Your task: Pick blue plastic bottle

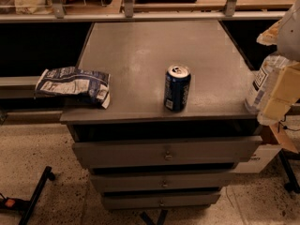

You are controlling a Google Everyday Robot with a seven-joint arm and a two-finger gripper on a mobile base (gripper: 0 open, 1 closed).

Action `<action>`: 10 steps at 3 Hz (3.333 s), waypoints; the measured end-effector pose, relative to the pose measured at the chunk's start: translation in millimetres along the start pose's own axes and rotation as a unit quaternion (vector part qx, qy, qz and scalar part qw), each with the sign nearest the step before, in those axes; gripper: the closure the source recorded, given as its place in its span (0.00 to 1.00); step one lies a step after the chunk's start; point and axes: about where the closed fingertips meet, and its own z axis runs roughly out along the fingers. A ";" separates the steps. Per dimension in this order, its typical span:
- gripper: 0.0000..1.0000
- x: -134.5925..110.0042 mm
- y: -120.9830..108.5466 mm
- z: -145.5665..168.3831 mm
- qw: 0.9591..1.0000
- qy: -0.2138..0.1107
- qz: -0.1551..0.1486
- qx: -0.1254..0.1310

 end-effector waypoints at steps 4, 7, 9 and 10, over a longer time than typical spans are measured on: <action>0.00 43.4 -77.2 -41.7 0.992 -0.005 0.103 0.073; 0.00 97.4 -95.9 -36.8 0.969 -0.111 0.195 0.106; 0.00 93.5 -96.2 -31.2 0.965 -0.147 0.195 0.094; 0.00 84.2 -94.2 -14.8 0.959 -0.191 0.196 0.075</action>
Offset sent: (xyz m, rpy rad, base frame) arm 0.0217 -0.0236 0.0255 0.0253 -0.0393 -0.1051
